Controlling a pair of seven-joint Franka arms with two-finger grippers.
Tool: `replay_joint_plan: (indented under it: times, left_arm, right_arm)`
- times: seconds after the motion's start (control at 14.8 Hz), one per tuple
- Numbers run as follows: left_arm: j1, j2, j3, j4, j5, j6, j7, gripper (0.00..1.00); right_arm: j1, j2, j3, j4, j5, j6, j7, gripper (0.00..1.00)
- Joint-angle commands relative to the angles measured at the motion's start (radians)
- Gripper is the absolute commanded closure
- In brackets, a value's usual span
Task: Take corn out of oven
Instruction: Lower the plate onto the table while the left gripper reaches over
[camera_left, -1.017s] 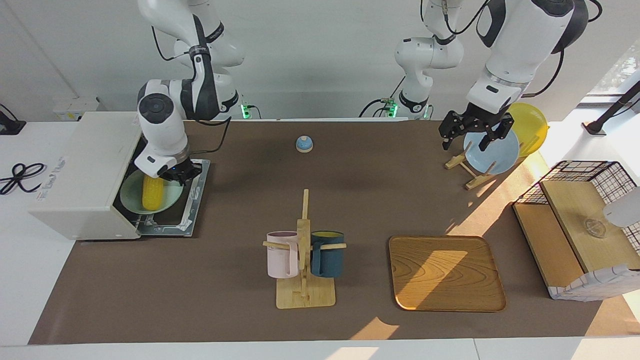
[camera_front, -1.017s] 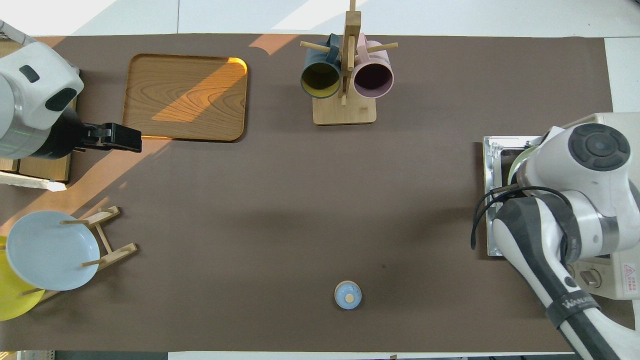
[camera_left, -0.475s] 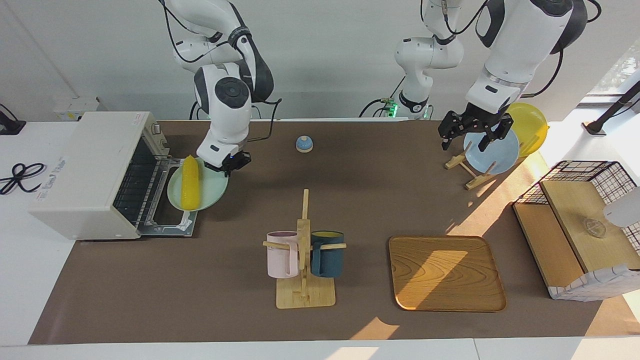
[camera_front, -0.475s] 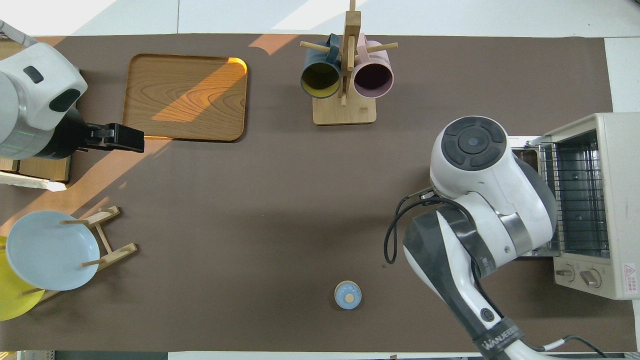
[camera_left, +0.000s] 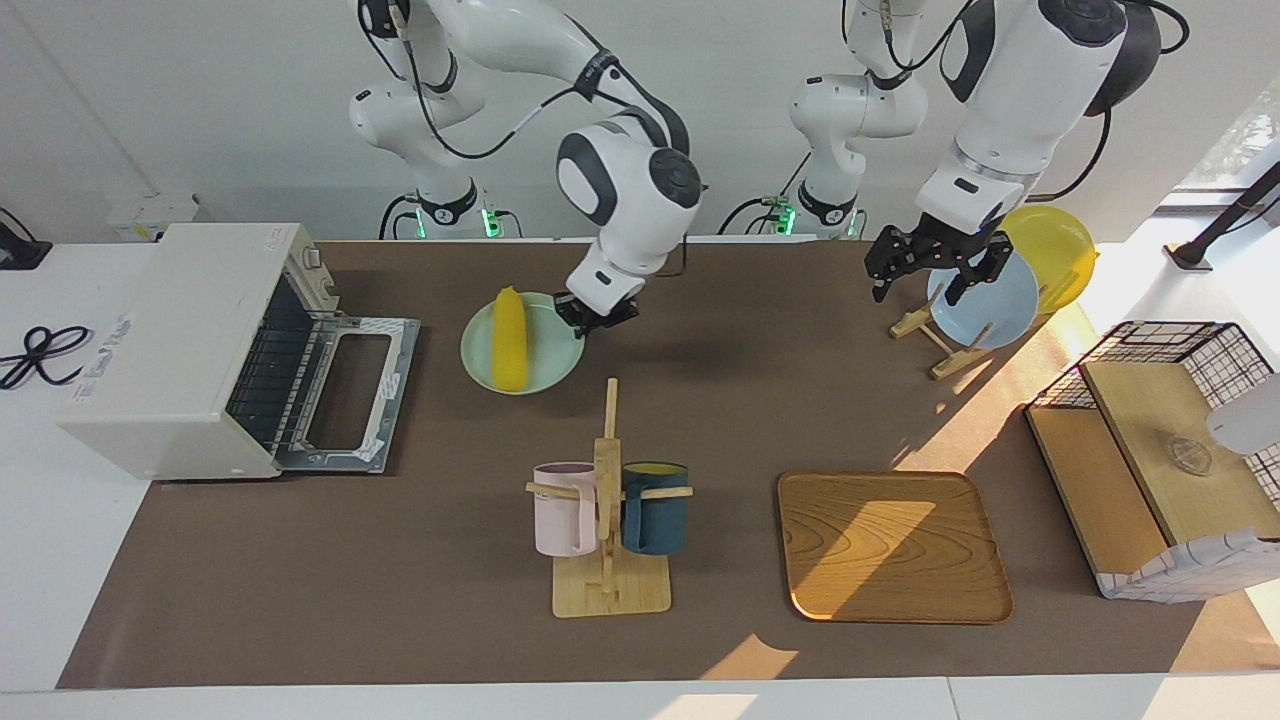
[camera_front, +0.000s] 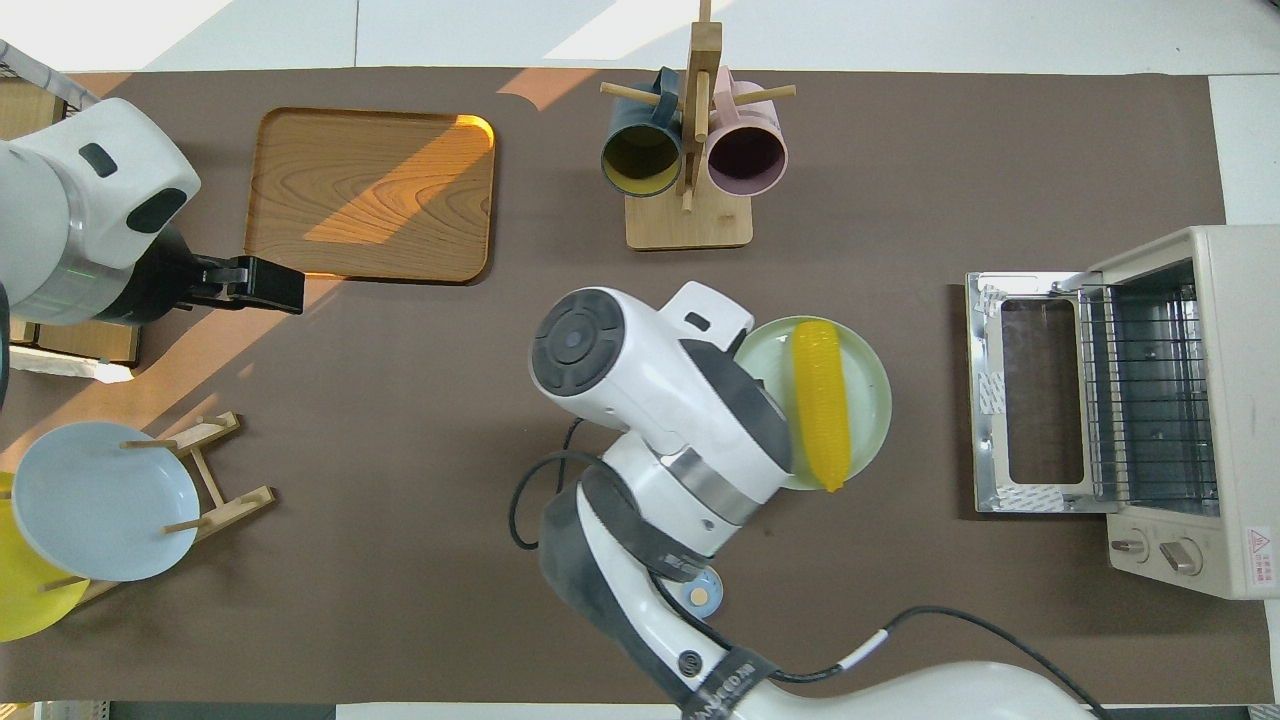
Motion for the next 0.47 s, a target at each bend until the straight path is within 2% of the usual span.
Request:
replay_joint_plan:
  times: [0.0, 0.14, 0.41]
  left_arm:
    - [-0.011, -0.017, 0.011, -0.031, -0.017, 0.028, 0.015, 0.0]
    - [-0.006, -0.017, 0.011, -0.031, -0.017, 0.03, 0.015, 0.0]
    - [-0.005, -0.015, 0.011, -0.031, -0.017, 0.045, 0.017, 0.0]
  right_arm:
    - [-0.001, 0.111, 0.005, 0.117, 0.056, 0.017, 0.067, 1.0]
    - [0.004, 0.122, 0.009, 0.114, 0.098, 0.135, 0.1, 1.0]
    - [0.007, 0.125, 0.009, 0.07, 0.151, 0.243, 0.103, 1.0]
